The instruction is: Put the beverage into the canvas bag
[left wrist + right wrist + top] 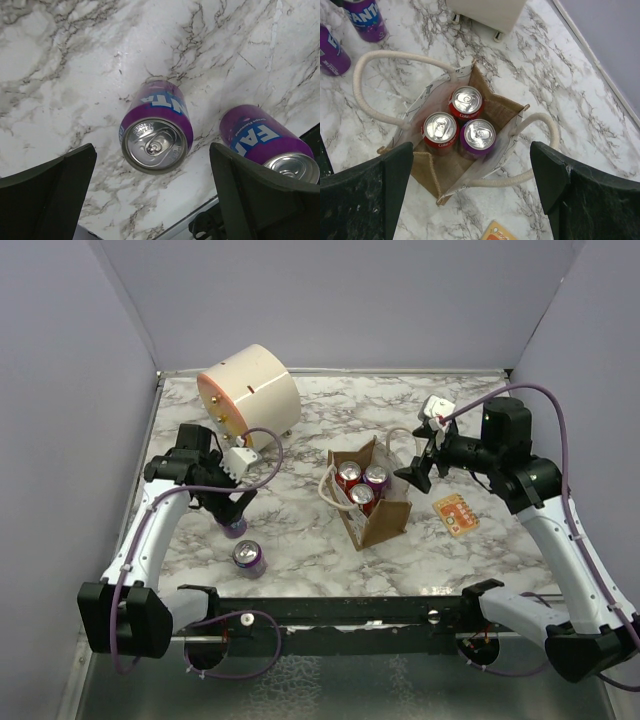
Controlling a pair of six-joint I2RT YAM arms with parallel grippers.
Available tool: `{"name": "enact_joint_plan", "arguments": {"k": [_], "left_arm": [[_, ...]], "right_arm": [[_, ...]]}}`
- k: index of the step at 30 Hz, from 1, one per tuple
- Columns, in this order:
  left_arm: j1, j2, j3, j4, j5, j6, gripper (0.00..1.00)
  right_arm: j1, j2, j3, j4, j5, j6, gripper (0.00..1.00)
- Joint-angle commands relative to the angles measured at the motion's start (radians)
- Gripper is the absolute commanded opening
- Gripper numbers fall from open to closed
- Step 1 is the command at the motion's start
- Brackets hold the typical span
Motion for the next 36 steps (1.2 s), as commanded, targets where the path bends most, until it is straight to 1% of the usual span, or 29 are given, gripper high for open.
{"name": "enact_joint_plan", "arguments": {"k": [1,5,8,13,15,19,23,26,28,32,34,36], "left_arm": [[0.005,0.021,-0.033,-0.026,-0.053,-0.005,0.99],[0.005,0.038,-0.08,0.006,-0.062,0.002,0.98],[0.005,0.065,-0.11,0.039,-0.06,0.0,0.9],[0.006,0.091,-0.134,0.083,-0.014,-0.019,0.77],[0.005,0.096,-0.135,0.088,-0.003,-0.02,0.74],[0.005,0.093,-0.139,0.101,0.004,-0.021,0.74],[0.005,0.086,-0.146,0.123,0.003,-0.023,0.8],[0.005,0.084,-0.143,0.127,0.005,-0.025,0.78],[0.005,0.078,-0.135,0.125,0.01,-0.024,0.73],[0.004,0.061,-0.101,0.102,0.03,-0.001,0.54],[0.004,0.049,-0.07,0.081,0.039,0.024,0.43],[0.004,0.04,-0.029,0.056,0.05,0.046,0.29]], "right_arm": [[-0.005,-0.022,-0.022,0.015,-0.024,-0.001,1.0],[-0.006,-0.017,-0.031,0.016,-0.028,-0.001,1.0],[-0.006,-0.013,-0.034,0.019,-0.035,0.0,1.0],[-0.007,-0.015,-0.045,0.022,-0.036,0.002,1.0],[-0.007,-0.015,-0.046,0.022,-0.037,0.001,1.0],[-0.008,-0.013,-0.05,0.023,-0.039,0.001,1.0],[-0.011,-0.01,-0.057,0.027,-0.046,0.002,1.0],[-0.011,-0.009,-0.057,0.026,-0.048,0.0,1.0],[-0.013,-0.012,-0.059,0.025,-0.045,-0.004,1.0],[-0.013,-0.017,-0.069,0.014,-0.039,-0.023,1.0],[-0.013,-0.021,-0.073,-0.007,-0.05,-0.047,1.0],[-0.013,-0.025,-0.073,-0.033,-0.079,-0.075,0.99]]}}
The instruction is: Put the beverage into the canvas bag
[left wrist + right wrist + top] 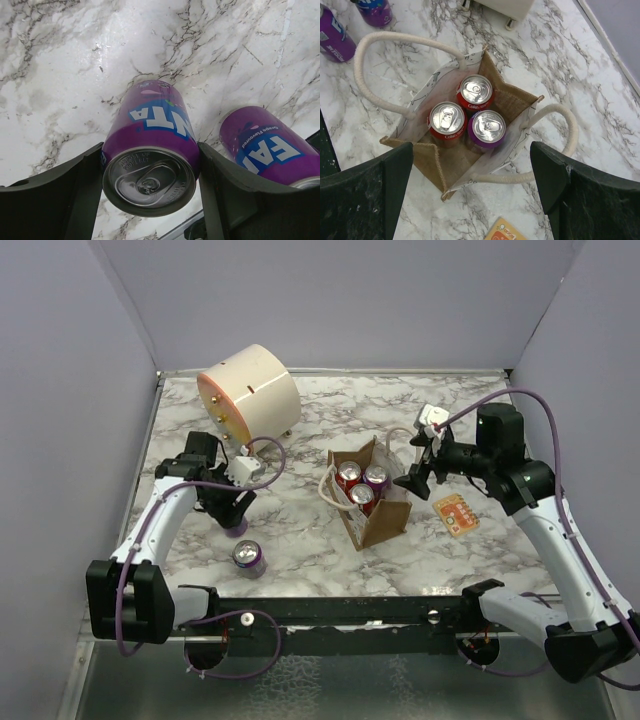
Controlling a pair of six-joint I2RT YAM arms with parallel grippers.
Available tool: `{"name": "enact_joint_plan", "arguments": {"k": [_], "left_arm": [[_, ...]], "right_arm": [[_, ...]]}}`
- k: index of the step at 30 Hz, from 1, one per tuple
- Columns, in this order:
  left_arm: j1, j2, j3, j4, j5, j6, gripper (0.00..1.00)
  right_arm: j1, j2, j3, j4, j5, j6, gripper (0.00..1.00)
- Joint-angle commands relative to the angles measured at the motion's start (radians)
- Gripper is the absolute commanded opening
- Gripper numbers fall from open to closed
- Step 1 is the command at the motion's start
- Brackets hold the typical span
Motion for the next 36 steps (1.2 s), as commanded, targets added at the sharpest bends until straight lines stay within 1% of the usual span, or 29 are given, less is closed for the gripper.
{"name": "enact_joint_plan", "arguments": {"k": [1,3,4,9,12,15,17,21,23,26,30,33,36], "left_arm": [[0.002,-0.055,0.126,-0.049,0.066,0.056,0.21],[0.001,-0.057,0.184,-0.069,0.087,0.067,0.06],[-0.001,-0.058,0.218,-0.079,0.1,0.066,0.0],[-0.037,-0.032,0.411,-0.126,0.18,0.048,0.0],[-0.061,-0.009,0.549,-0.137,0.239,0.024,0.0],[-0.088,0.018,0.643,-0.107,0.274,-0.028,0.0],[-0.119,0.039,0.702,-0.084,0.286,-0.063,0.0],[-0.223,0.107,0.81,-0.067,0.267,-0.111,0.0],[-0.263,0.138,0.846,-0.049,0.26,-0.122,0.0],[-0.292,0.185,0.892,-0.018,0.265,-0.14,0.0],[-0.315,0.252,0.965,0.0,0.318,-0.161,0.0],[-0.34,0.276,0.968,0.041,0.349,-0.179,0.0],[-0.359,0.296,0.947,0.067,0.401,-0.16,0.0]], "right_arm": [[-0.006,-0.021,-0.012,-0.048,-0.082,-0.073,0.99],[-0.006,-0.014,-0.015,-0.088,-0.132,-0.12,0.98],[-0.006,-0.006,-0.019,-0.113,-0.151,-0.153,0.98],[-0.005,0.047,-0.037,-0.184,-0.185,-0.261,0.93],[-0.003,0.051,-0.061,-0.177,-0.203,-0.286,0.91],[0.006,0.061,-0.083,-0.151,-0.187,-0.292,0.91],[0.014,0.081,-0.093,-0.133,-0.169,-0.295,0.91],[0.034,0.116,-0.109,-0.105,-0.129,-0.303,0.91],[0.051,0.126,-0.121,-0.079,-0.11,-0.302,0.9],[0.088,0.15,-0.141,-0.05,-0.074,-0.299,0.87],[0.111,0.191,-0.175,-0.015,-0.008,-0.306,0.85],[0.113,0.203,-0.193,-0.013,0.008,-0.31,0.81],[0.113,0.185,-0.212,-0.023,-0.017,-0.31,0.74]]}}
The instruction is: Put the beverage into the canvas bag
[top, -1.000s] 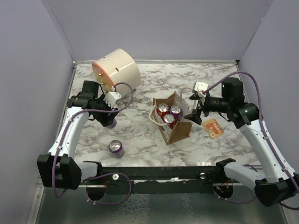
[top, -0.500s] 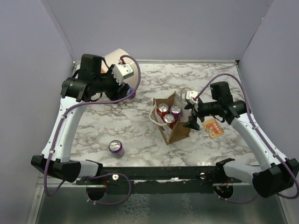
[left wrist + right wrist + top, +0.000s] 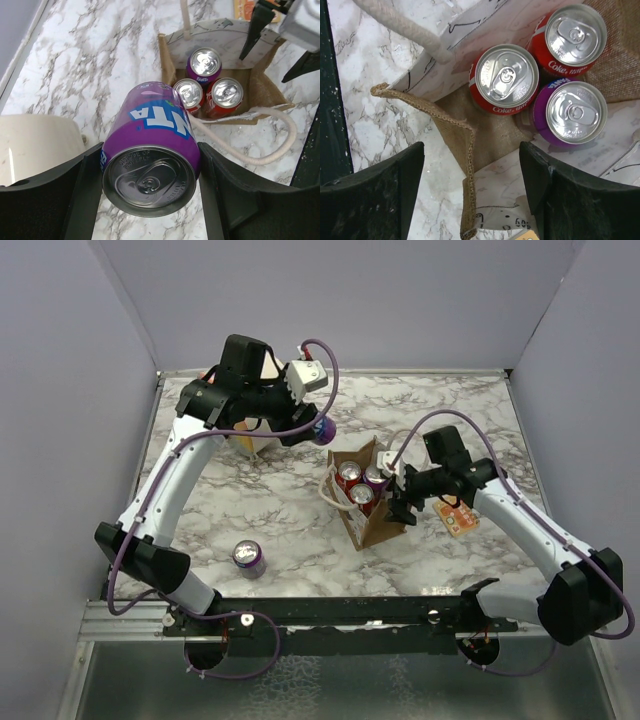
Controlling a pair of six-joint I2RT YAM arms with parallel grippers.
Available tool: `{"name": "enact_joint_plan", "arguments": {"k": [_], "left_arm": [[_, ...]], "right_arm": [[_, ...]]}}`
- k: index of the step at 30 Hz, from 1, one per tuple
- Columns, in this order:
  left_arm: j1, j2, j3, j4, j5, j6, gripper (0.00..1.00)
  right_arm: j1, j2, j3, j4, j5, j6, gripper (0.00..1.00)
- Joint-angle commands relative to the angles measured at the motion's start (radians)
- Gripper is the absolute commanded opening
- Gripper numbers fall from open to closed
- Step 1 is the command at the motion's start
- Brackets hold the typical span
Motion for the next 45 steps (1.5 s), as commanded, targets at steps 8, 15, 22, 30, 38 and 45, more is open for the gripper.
{"name": "enact_joint_plan", "arguments": {"k": [8,15,22,30,38,45], "left_arm": [[-0.094,0.059,-0.023,0.209,0.221,-0.026,0.0],[-0.173,0.118,-0.032,0.193,0.253,0.006,0.0],[-0.223,0.199,-0.034,0.135,0.308,0.025,0.0],[-0.287,0.231,-0.065,0.145,0.327,0.029,0.0],[-0.342,0.275,-0.055,0.133,0.313,0.037,0.0],[-0.369,0.3,-0.038,0.103,0.311,0.072,0.0]], "right_arm": [[0.006,-0.077,-0.06,-0.033,-0.112,-0.018,0.58],[0.005,-0.102,-0.098,-0.045,-0.098,-0.026,0.48],[0.004,-0.153,-0.123,-0.046,-0.072,-0.032,0.35],[0.004,-0.185,-0.149,-0.057,-0.051,-0.047,0.27],[0.004,-0.198,-0.161,-0.057,-0.058,-0.04,0.18],[0.004,-0.225,-0.168,-0.06,-0.051,-0.019,0.11]]}}
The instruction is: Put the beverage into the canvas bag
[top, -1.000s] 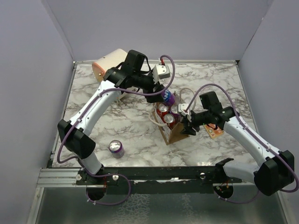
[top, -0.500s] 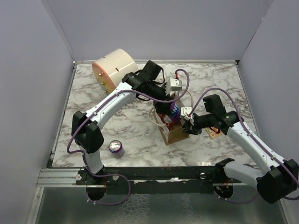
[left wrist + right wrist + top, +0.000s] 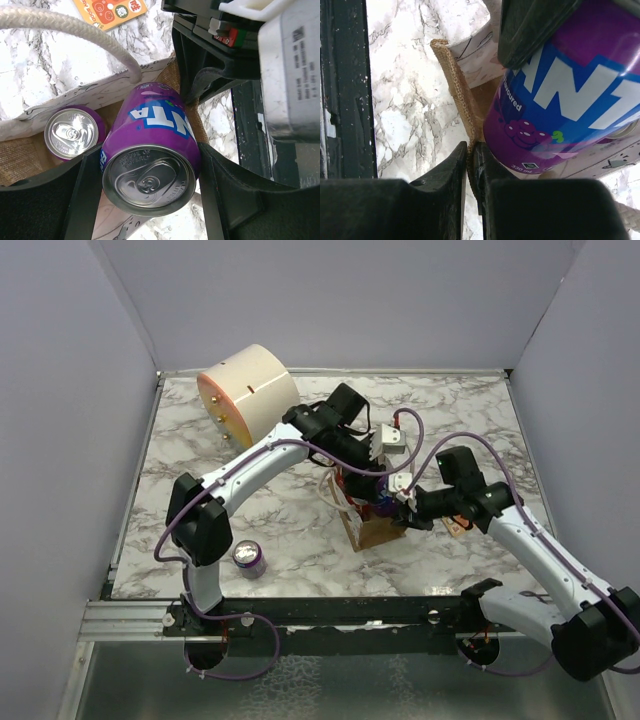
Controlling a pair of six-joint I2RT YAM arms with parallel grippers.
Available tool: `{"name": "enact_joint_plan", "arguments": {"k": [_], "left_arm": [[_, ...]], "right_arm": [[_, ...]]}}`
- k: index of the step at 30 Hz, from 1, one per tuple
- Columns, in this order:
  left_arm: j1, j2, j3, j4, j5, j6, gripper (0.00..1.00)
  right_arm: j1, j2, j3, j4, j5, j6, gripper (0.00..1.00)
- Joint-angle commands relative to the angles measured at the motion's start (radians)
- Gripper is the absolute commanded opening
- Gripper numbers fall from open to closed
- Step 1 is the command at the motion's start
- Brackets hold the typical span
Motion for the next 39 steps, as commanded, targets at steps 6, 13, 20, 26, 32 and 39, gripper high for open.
{"name": "enact_joint_plan", "arguments": {"k": [6,13,20,26,32,39], "left_arm": [[-0.038,0.034,0.073,-0.091,0.069,0.116,0.0],[-0.074,0.083,0.117,-0.193,0.046,0.202,0.0],[-0.094,0.105,0.123,-0.218,0.025,0.24,0.0],[-0.094,0.073,0.062,-0.181,0.018,0.3,0.0],[-0.096,0.075,0.066,-0.231,0.013,0.411,0.0],[-0.096,0.071,0.062,-0.312,0.024,0.545,0.0]], "right_arm": [[0.005,-0.046,-0.015,-0.046,0.021,0.025,0.06],[0.005,-0.051,-0.025,-0.036,0.041,0.037,0.01],[0.005,-0.065,-0.042,-0.02,0.033,0.051,0.01],[0.005,-0.1,-0.062,0.003,0.041,0.074,0.01],[0.005,-0.12,-0.062,0.024,0.049,0.097,0.01],[0.005,-0.114,-0.047,0.049,0.073,0.112,0.01]]}}
